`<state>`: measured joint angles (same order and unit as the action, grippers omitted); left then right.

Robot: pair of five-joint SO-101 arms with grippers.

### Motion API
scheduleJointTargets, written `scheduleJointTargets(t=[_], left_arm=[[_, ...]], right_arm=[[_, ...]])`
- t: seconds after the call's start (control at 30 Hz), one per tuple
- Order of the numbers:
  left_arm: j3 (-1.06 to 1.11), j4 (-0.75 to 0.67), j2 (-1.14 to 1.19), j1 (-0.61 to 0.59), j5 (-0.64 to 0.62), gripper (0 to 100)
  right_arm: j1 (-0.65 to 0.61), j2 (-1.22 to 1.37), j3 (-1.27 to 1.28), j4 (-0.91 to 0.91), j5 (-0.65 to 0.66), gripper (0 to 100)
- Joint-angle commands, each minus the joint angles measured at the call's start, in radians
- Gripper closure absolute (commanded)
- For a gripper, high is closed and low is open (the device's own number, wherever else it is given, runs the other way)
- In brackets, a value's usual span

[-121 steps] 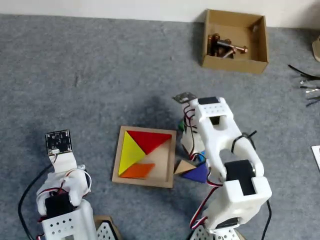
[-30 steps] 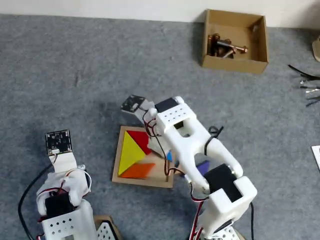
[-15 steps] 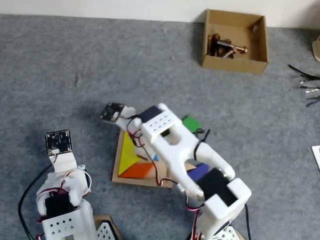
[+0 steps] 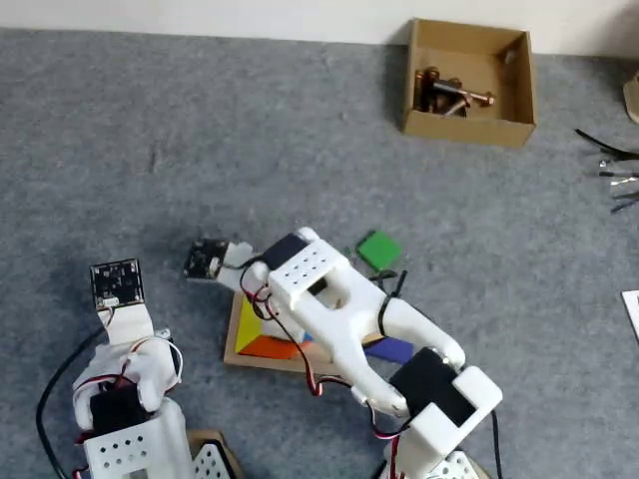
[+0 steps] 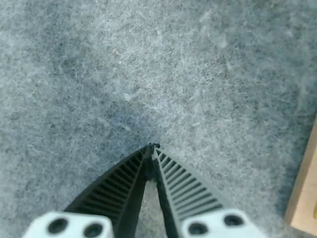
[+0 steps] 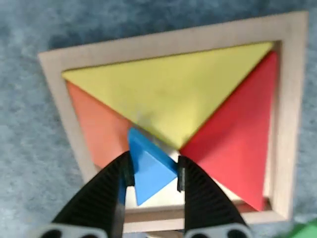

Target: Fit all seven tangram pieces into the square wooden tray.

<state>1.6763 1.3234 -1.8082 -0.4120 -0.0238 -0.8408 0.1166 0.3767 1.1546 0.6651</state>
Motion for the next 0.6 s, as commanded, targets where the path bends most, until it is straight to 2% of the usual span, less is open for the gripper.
scheduleJointTargets(t=[0.0, 0.17, 0.37, 0.57], left_arm=[[0.019, 0.003, -0.005, -0.013, -0.011, 99], [0.019, 0.003, -0.005, -0.013, -0.011, 99], [0.019, 0.003, -0.005, -0.013, -0.011, 99], [0.019, 0.003, -0.005, -0.013, -0.011, 99]], right_arm=[[-0.018, -0.035, 0.007, -0.019, 0.014, 98.9], [-0.019, -0.035, 0.007, -0.019, 0.012, 98.5], [-0.016, -0.035, 0.005, -0.024, 0.011, 87.5], [-0.010, -0.036, -0.001, -0.018, 0.011, 86.9]])
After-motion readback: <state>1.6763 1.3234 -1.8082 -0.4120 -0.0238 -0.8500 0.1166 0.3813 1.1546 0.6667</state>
